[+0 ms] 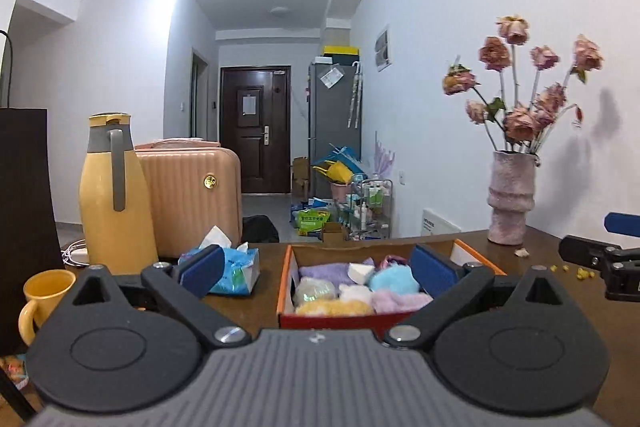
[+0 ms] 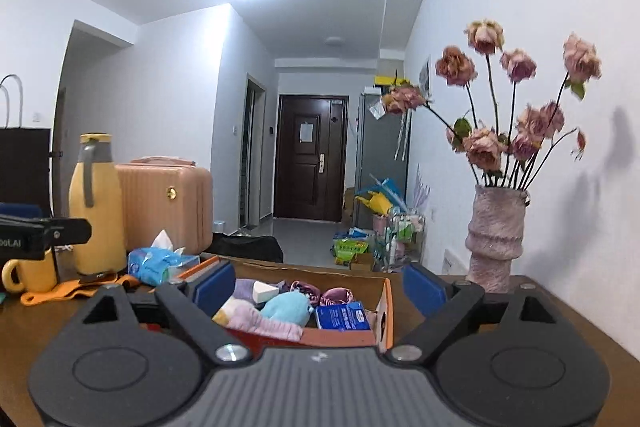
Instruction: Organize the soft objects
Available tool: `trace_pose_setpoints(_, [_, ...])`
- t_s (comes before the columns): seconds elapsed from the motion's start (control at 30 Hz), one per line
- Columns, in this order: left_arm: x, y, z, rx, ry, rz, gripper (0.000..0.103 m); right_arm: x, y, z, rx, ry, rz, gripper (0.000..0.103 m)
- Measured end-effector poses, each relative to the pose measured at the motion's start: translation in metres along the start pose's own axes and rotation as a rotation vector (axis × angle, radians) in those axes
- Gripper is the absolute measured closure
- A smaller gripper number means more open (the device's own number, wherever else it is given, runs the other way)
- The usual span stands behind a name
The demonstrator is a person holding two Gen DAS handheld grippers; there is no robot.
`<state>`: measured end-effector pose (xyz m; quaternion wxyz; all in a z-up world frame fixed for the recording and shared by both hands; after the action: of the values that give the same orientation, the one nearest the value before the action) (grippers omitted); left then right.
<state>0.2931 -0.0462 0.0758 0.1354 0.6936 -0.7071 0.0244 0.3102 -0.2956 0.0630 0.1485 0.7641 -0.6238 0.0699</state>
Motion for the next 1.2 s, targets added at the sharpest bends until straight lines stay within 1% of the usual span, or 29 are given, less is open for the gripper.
trace_pose_setpoints(0.17, [-0.006,0.049,0.018,0.018,0.003,-0.025,0.001,-0.019,0.041,0.010,-0.014,-0.028,-0.004,0.012])
trace_pose_setpoints(0.27, [-0.013,0.088,0.034,-0.010,0.011,-0.035,0.000,-0.033,0.079,0.019,-0.025,-0.064,-0.026,0.011])
trace_pose_setpoints(0.3, [-0.016,0.102,0.042,-0.013,0.012,-0.036,0.000,-0.041,0.095,0.022,-0.027,-0.068,-0.034,0.009])
trace_pose_setpoints(0.33, [-0.019,0.115,0.050,-0.015,0.016,-0.054,0.000,-0.048,0.109,0.026,-0.031,-0.068,-0.039,0.006])
trace_pose_setpoints(0.4, [-0.025,0.140,0.068,-0.033,0.024,-0.077,0.000,-0.061,0.135,0.034,-0.036,-0.078,-0.032,0.003])
trace_pose_setpoints(0.5, [-0.030,0.176,0.088,-0.049,-0.025,-0.081,0.000,-0.084,0.175,0.050,-0.028,-0.074,-0.038,0.003])
trace_pose_setpoints(0.57, [-0.032,0.197,0.096,-0.059,-0.053,-0.070,0.000,-0.096,0.199,0.061,-0.047,-0.071,-0.033,0.003])
trace_pose_setpoints(0.6, [-0.034,0.206,0.099,-0.071,-0.063,-0.061,0.000,-0.099,0.208,0.066,-0.061,-0.089,-0.031,0.003])
trace_pose_setpoints(0.67, [-0.037,0.217,0.103,-0.082,-0.070,-0.069,0.000,-0.107,0.225,0.073,-0.078,-0.101,-0.042,0.002])
trace_pose_setpoints(0.73, [-0.038,0.222,0.102,-0.076,-0.067,-0.065,0.000,-0.110,0.235,0.076,-0.075,-0.071,-0.020,0.000])
trace_pose_setpoints(0.8, [-0.039,0.225,0.096,-0.055,-0.041,-0.068,0.000,-0.109,0.237,0.075,-0.080,-0.073,0.003,0.000])
trace_pose_setpoints(0.87, [-0.037,0.225,0.092,-0.052,-0.024,-0.057,0.000,-0.108,0.238,0.073,-0.077,-0.088,-0.015,0.000])
trace_pose_setpoints(0.93, [-0.035,0.226,0.093,-0.051,-0.030,-0.051,0.000,-0.107,0.240,0.072,-0.064,-0.106,-0.012,0.000])
trace_pose_setpoints(1.03, [-0.032,0.226,0.093,-0.051,-0.038,-0.043,0.000,-0.107,0.237,0.072,-0.075,-0.099,-0.011,0.000])
trace_pose_setpoints(1.2, [-0.031,0.226,0.093,-0.054,-0.034,-0.039,0.000,-0.107,0.236,0.069,-0.068,-0.099,-0.021,0.000])
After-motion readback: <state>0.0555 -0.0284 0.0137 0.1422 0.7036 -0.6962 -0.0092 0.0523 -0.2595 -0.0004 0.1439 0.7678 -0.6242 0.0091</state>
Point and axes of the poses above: each gripper's, at about its wrist camera, not at the fingertips, and y roughly against the way its jaws point, x to its right, z to its underside, the point moved 4 cm from there along -y, roughly the way its jaws point, and after that the axes turned 14 degrees about y, right-handed, at the moved point
